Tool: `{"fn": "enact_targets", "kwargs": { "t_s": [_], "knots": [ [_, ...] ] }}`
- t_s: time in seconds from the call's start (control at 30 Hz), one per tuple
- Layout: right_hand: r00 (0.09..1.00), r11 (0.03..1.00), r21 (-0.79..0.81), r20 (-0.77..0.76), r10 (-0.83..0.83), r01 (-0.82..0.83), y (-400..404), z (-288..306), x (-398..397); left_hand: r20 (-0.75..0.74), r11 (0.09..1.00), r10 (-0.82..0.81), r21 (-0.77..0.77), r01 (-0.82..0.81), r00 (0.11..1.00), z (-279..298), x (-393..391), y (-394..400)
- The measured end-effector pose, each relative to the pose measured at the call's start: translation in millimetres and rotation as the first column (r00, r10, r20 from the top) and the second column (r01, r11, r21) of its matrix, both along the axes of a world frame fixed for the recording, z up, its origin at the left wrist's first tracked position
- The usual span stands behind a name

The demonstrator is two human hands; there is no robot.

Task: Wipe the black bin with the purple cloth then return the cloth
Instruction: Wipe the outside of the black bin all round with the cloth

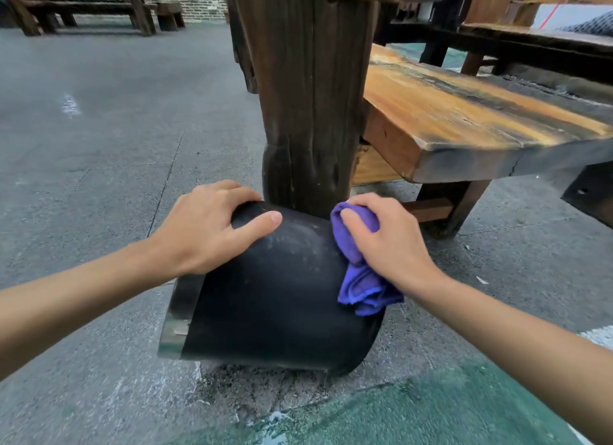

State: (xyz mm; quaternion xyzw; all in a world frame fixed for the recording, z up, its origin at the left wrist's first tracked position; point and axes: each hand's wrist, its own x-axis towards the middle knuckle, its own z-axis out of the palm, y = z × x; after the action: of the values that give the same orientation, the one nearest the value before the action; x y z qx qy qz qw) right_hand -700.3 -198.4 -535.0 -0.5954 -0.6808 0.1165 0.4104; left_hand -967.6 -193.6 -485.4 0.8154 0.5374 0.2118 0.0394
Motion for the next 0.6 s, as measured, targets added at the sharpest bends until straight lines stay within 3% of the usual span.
{"fn": "enact_targets", "kwargs": {
  "t_s": [0.13, 0.23, 0.37, 0.5, 0.6],
  "knots": [
    [0.980, 0.995, -0.066, -0.182, -0.083, 0.072, 15.9, 3.0, 27.4, -0.089, 0.999, 0.028, 0.040, -0.024, 0.996, -0.4, 6.5, -1.7],
    [0.989, 0.992, -0.128, -0.144, -0.041, 0.022, 17.3, -8.9, 26.1, -0.208, 0.996, 0.005, 0.085, 0.013, 0.978, 1.0, 9.9, -3.4],
    [0.993, 0.995, -0.078, -0.096, -0.075, 0.067, 16.4, -17.3, 13.5, -0.226, 0.998, -0.053, 0.029, 0.061, 0.973, 6.3, 15.1, -0.6],
    [0.990, 0.991, -0.110, -0.110, -0.092, 0.080, 17.6, -17.1, 17.3, -0.417, 0.992, -0.016, 0.107, 0.067, 0.909, 5.6, 25.9, -0.7],
    [0.992, 0.993, -0.097, -0.101, -0.070, 0.061, 9.7, -23.0, 21.5, -0.421, 0.991, -0.006, 0.120, 0.062, 0.907, 7.1, 33.4, 3.8]
  ]
}}
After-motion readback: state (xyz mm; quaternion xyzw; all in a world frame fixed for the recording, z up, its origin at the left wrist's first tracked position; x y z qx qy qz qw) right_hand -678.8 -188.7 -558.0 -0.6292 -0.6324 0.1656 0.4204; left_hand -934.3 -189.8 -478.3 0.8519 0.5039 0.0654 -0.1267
